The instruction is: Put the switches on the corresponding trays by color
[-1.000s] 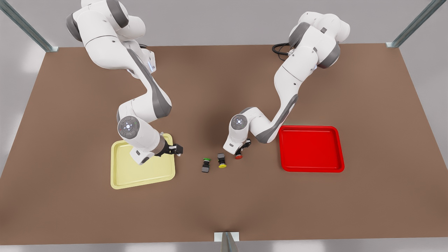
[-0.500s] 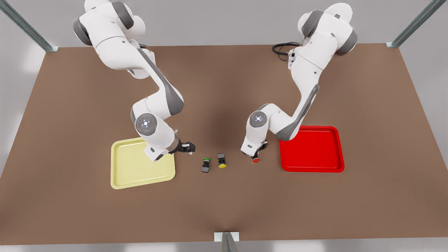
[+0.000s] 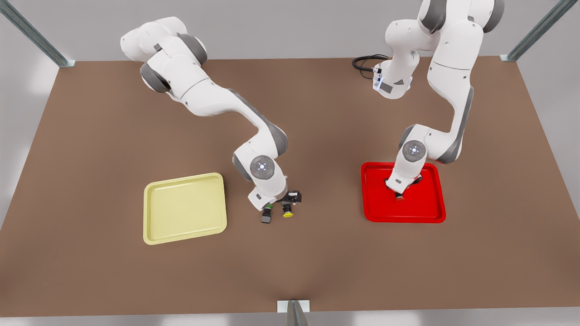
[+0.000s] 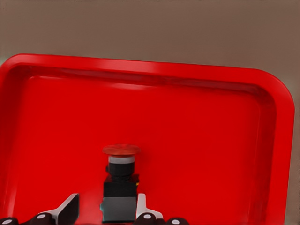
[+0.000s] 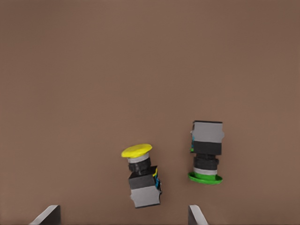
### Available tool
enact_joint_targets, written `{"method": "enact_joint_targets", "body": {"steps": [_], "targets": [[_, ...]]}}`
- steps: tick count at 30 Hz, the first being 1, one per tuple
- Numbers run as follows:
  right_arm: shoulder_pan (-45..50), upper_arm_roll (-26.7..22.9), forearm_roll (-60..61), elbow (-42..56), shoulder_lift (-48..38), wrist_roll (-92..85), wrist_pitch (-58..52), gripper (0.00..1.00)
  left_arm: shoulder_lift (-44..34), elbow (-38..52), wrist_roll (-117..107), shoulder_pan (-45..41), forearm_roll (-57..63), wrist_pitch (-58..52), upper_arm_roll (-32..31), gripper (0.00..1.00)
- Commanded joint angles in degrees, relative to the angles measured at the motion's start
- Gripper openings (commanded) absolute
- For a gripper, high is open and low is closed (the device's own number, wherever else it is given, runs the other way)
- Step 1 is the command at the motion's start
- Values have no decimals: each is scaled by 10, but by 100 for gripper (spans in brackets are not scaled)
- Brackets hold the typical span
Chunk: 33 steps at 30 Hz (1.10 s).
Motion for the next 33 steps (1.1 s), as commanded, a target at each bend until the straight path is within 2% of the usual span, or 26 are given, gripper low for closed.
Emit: {"method": "enact_joint_targets", "body": {"steps": [1,3,5,6,9,11,13,17,20,33], "targets": [[0,0,0,0,2,0,0,100,-2,0,0,0,-9,-2,0,100],[2,4,1,0,13,-4,22,100,-34,19,0,0,-11,-16,-1,100],[3,5,1,1,24,-32,30,100,-38,115,-1,0,-23,-110,-3,100],[3,7,2,0,25,-55,30,100,-59,141,53,0,-99,-132,-5,100],[3,17,3,-3,40,-59,29,100,-74,262,243,-1,-250,-342,-8,100],[3,26,3,-6,46,-53,29,100,-70,384,314,-2,-266,-488,-7,100],[22,24,4,-5,54,-51,30,100,-69,453,410,-1,-265,-582,13,100],[18,10,2,0,53,-57,30,100,-48,492,454,9,-250,-604,24,100],[19,-7,1,0,54,-57,28,100,-50,490,450,9,-247,-604,28,100],[22,-6,3,-2,86,-51,78,100,-74,485,448,9,-250,-594,29,100]]}}
